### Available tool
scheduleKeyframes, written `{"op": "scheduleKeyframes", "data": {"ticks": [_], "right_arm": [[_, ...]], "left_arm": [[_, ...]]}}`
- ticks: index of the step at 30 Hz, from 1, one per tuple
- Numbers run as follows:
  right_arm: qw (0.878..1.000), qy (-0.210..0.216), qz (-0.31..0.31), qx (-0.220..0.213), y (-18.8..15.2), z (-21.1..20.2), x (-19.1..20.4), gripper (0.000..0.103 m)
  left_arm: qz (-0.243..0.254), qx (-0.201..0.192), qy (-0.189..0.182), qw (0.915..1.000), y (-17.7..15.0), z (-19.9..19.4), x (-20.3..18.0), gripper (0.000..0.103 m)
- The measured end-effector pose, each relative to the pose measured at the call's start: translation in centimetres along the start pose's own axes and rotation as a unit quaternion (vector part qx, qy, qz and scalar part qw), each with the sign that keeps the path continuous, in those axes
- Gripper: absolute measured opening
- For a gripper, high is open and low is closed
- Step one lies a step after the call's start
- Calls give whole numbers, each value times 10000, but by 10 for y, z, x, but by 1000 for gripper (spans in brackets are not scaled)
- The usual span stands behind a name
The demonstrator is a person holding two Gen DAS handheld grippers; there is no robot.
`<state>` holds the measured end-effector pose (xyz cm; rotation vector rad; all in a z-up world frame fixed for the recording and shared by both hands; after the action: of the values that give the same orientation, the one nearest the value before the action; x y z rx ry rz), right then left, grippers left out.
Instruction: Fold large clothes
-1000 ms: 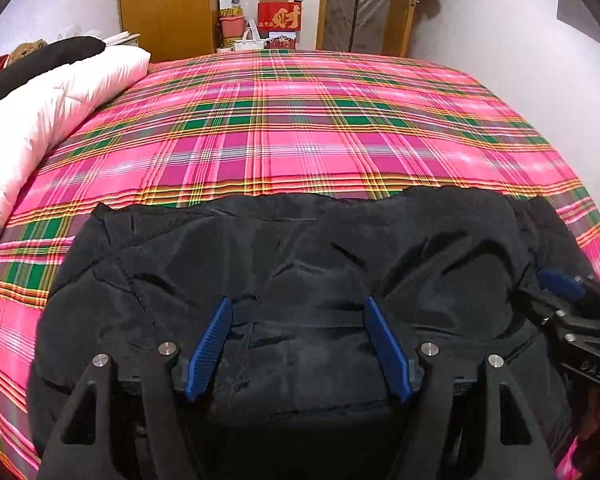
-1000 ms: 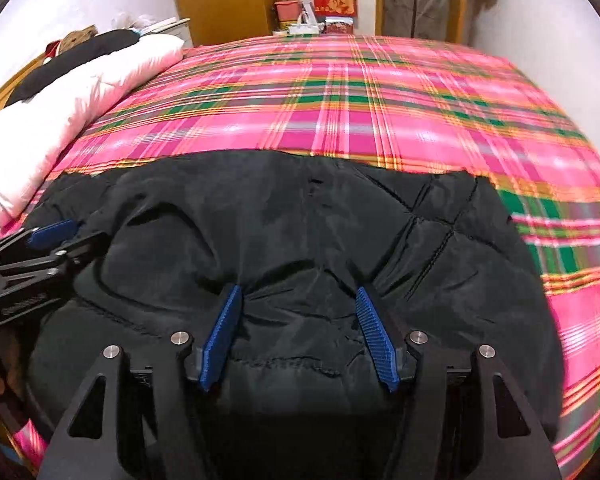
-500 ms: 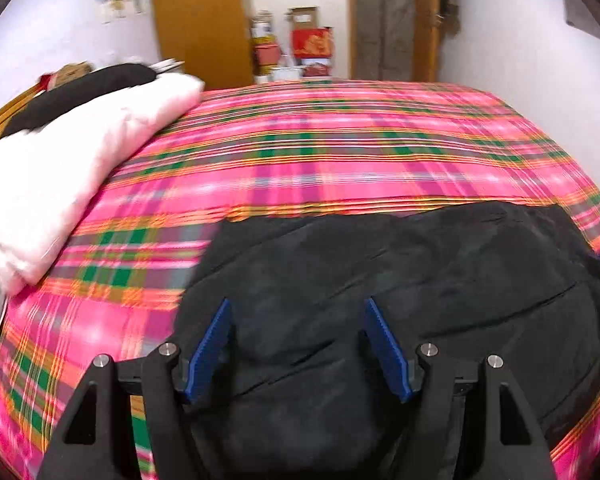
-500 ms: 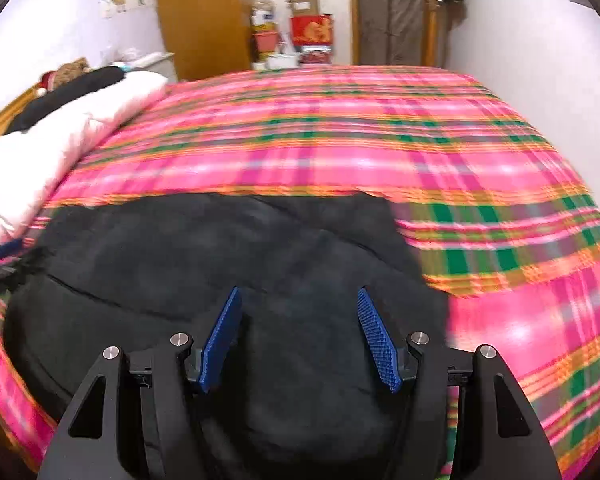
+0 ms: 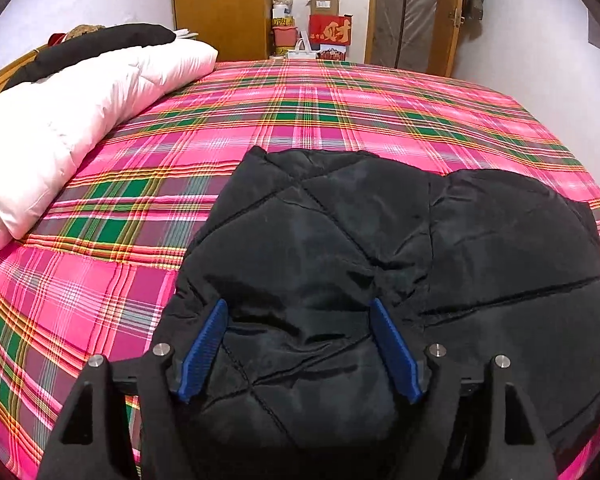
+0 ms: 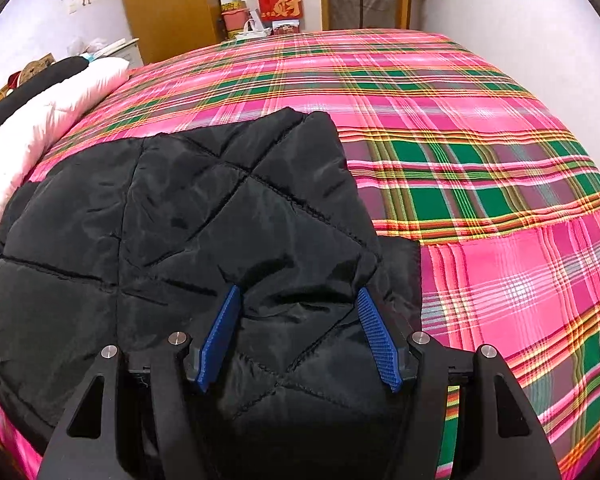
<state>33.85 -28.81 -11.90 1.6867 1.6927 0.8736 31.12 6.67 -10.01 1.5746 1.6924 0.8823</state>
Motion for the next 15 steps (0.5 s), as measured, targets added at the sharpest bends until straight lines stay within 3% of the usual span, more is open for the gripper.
{"op": "scheduleKeyframes", "data": {"ticks": [6, 11, 15], "right_arm": [[9999, -76, 31, 65, 8, -10, 1, 61], [9993, 128, 68, -358, 20, -62, 7, 61], [9991, 166, 50, -385, 3, -87, 3, 61]], "left_arm": [[35, 7, 18, 10000, 1, -12, -2, 77], [216, -283, 90, 9993, 18, -49, 6, 74], [226, -348, 315, 9986, 12, -70, 30, 74]]}}
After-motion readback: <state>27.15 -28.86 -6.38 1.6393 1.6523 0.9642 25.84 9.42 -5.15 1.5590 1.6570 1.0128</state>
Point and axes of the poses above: each gripper's, at about its wrist camera, not at the fingertips, and z roughly the way its jaws point, x to its left, y to its top, the point moved 4 cm from there along z, roughly the way its jaws point, and after that the axes turned 15 degrees about -x, right-handed, at the moved point
